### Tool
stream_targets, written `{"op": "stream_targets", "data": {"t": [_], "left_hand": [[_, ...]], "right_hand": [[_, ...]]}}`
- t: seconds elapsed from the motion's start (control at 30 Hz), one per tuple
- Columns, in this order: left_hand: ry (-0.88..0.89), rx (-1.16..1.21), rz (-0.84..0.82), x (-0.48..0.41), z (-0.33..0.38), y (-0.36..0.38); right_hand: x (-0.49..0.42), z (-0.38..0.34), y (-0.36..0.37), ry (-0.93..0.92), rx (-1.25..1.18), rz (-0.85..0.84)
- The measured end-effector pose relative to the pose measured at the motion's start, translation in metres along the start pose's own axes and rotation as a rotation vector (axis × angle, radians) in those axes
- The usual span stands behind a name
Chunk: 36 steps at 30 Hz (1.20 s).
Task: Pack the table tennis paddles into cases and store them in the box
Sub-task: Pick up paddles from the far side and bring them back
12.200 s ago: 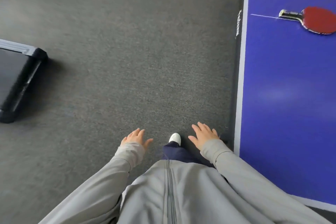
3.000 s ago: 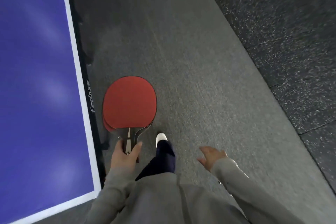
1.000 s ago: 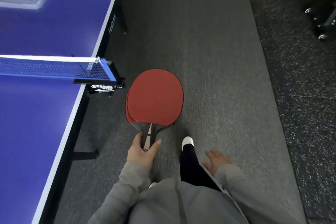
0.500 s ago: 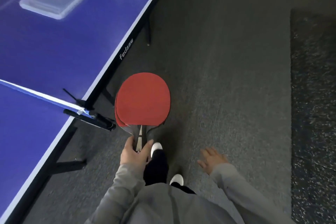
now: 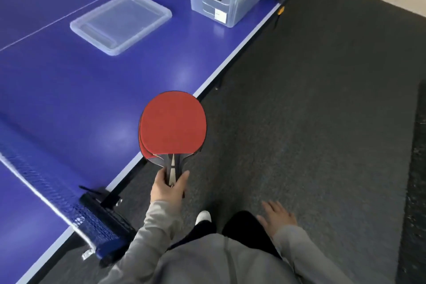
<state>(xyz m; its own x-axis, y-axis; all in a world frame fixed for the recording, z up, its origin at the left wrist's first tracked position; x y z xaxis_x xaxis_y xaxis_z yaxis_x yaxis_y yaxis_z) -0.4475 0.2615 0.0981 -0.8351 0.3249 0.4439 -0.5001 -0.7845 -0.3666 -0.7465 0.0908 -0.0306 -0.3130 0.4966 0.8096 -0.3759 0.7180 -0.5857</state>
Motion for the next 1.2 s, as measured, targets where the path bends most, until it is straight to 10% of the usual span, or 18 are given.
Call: {"op": "stream_targets", "data": {"t": [0.7,1.2], "left_hand": [[-0.403,0.373,0.775,-0.069,-0.002,-0.062],[-0.468,0.483,0.764,-0.163,-0.065,-0.142]], "right_hand": [[-0.147,-0.265,-0.253,-0.728,0.605,0.171],[-0.158,-0.431,-0.254,-0.807,0.732,0.198]]}}
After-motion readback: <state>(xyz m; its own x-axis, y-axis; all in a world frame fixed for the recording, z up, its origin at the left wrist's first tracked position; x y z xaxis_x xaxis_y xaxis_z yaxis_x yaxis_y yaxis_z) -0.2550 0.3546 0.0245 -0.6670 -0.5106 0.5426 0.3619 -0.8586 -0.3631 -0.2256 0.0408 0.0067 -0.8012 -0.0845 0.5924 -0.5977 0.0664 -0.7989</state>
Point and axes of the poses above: each hand's wrist, its own x-axis away from the middle knuckle, its own y-axis out of the palm, z = x × y, the point moved 10 cm from there along -x, towards the middle knuckle
